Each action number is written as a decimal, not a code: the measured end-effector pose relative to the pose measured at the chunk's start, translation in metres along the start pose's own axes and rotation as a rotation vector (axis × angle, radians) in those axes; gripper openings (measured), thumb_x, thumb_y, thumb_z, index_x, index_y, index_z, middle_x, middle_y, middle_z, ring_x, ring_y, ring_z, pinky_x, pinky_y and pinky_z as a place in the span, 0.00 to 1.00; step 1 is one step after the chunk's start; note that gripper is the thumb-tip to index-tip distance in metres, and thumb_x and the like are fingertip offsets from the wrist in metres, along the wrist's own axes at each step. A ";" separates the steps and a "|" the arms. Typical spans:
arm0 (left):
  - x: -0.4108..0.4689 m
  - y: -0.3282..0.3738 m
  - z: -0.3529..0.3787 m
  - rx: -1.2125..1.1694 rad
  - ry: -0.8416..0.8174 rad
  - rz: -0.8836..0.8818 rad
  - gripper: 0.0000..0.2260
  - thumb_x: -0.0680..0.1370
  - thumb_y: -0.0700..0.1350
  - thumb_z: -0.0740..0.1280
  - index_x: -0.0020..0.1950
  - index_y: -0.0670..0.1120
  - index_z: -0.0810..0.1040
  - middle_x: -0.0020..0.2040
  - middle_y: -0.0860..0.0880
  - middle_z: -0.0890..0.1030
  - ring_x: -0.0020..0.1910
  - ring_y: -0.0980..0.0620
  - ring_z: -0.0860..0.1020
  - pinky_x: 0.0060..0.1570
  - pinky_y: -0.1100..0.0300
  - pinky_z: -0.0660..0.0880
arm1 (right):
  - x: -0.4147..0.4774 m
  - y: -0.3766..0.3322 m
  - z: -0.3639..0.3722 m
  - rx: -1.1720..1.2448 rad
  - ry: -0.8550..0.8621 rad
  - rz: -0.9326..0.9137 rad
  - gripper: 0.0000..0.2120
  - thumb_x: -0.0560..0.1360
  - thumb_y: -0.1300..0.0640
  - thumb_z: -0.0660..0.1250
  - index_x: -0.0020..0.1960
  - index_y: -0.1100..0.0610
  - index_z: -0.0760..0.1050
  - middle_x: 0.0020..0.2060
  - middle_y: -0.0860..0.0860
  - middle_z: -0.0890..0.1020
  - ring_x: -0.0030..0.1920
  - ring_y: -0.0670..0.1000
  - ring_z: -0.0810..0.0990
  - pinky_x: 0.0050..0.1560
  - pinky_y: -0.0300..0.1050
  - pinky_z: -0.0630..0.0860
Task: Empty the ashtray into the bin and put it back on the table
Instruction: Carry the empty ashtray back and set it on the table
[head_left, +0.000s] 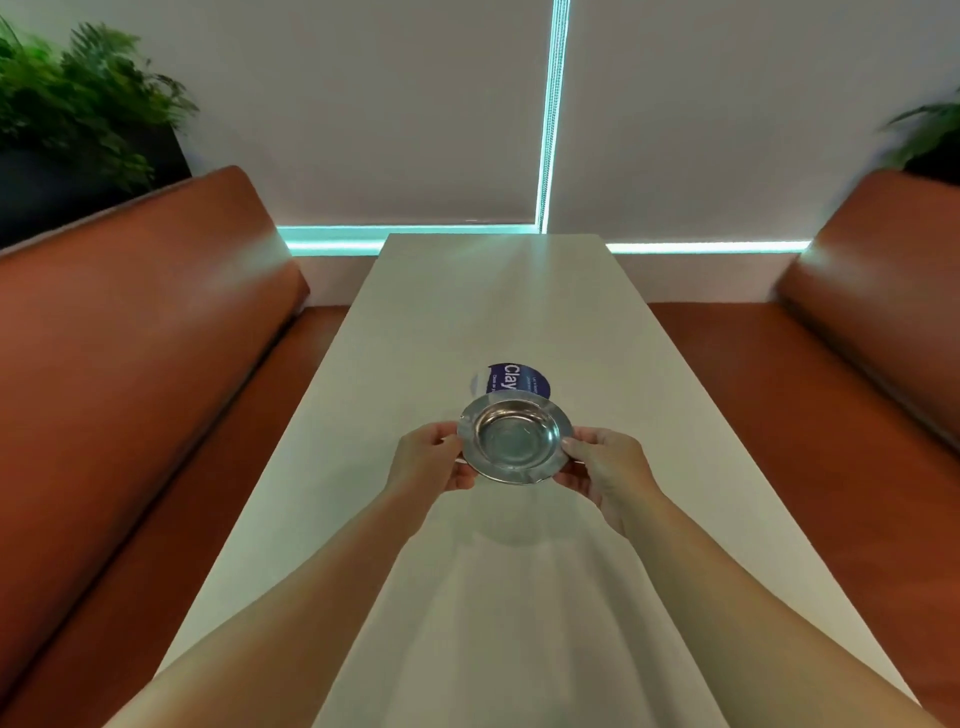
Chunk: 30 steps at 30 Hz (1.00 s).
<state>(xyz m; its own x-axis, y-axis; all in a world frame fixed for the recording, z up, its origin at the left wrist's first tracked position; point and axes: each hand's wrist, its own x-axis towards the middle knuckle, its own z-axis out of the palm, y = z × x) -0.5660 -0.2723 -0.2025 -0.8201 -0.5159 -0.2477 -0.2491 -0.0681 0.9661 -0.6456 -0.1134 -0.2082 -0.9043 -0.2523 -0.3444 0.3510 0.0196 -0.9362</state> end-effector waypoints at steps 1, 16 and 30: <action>0.012 -0.002 0.003 0.004 0.004 0.001 0.10 0.76 0.36 0.59 0.42 0.47 0.77 0.36 0.45 0.78 0.28 0.52 0.75 0.25 0.66 0.76 | 0.013 0.001 0.000 -0.004 -0.006 -0.001 0.06 0.74 0.66 0.63 0.41 0.59 0.75 0.38 0.56 0.80 0.35 0.52 0.79 0.33 0.41 0.76; 0.150 -0.017 0.035 0.007 0.064 -0.014 0.14 0.75 0.33 0.58 0.37 0.46 0.78 0.28 0.47 0.78 0.17 0.57 0.75 0.24 0.64 0.77 | 0.157 0.002 0.012 -0.235 0.066 -0.062 0.10 0.72 0.65 0.66 0.32 0.57 0.75 0.25 0.55 0.76 0.17 0.47 0.72 0.21 0.41 0.75; 0.176 -0.025 0.036 0.131 0.074 -0.030 0.12 0.76 0.35 0.58 0.52 0.41 0.79 0.28 0.45 0.75 0.16 0.57 0.73 0.24 0.65 0.77 | 0.175 0.007 0.016 -0.310 0.088 -0.059 0.13 0.71 0.69 0.62 0.30 0.59 0.76 0.24 0.57 0.75 0.20 0.51 0.71 0.24 0.43 0.72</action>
<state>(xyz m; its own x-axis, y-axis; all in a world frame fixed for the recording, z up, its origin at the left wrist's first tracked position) -0.7226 -0.3306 -0.2728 -0.7721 -0.5774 -0.2655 -0.3419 0.0252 0.9394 -0.7972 -0.1731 -0.2736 -0.9430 -0.1775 -0.2814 0.2194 0.3042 -0.9270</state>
